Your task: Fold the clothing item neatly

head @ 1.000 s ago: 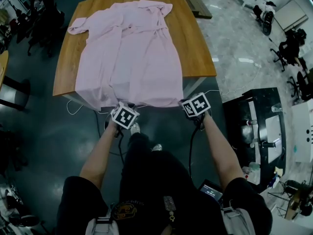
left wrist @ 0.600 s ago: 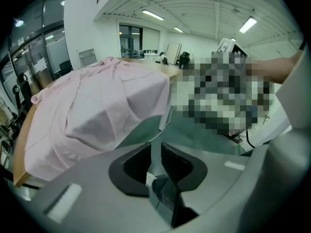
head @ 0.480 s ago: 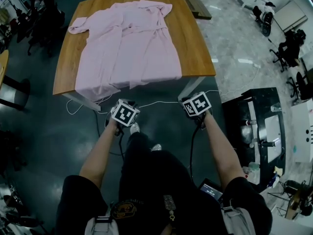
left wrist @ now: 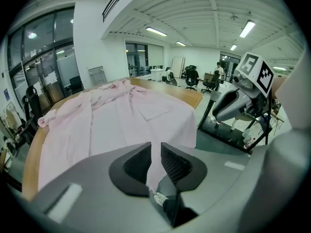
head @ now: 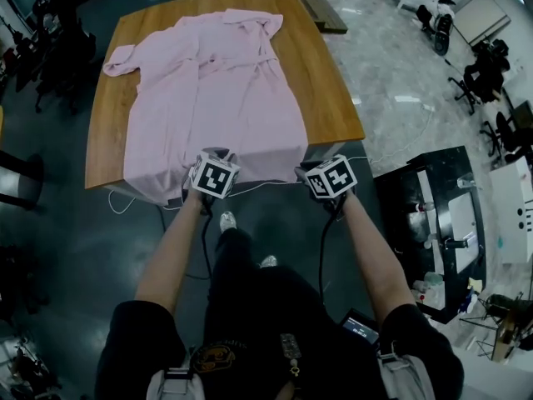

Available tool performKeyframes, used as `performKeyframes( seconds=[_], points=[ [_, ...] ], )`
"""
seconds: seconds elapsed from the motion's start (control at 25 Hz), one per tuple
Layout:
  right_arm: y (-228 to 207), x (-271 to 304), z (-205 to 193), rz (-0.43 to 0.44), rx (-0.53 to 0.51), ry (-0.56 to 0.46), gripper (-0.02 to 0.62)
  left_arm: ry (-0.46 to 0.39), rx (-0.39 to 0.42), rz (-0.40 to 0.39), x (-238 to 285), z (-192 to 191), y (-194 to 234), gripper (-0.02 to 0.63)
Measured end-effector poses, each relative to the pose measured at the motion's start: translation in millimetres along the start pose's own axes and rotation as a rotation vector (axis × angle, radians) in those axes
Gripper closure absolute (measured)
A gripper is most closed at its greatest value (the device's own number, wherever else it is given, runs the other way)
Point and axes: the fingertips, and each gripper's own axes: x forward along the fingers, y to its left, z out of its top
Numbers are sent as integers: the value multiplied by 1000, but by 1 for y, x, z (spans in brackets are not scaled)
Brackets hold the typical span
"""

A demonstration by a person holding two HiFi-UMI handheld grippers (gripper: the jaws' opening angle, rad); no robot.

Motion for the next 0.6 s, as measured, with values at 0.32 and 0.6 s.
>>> performKeyframes(
  seconds=[0.32,0.6],
  points=[
    [-13,30,76,1,32,-55,525,-40,-17,-18,52,52,73,489],
    [-29,55,127,-37,97,-83,525,2,-53,-65,109,77,129,440]
  ],
)
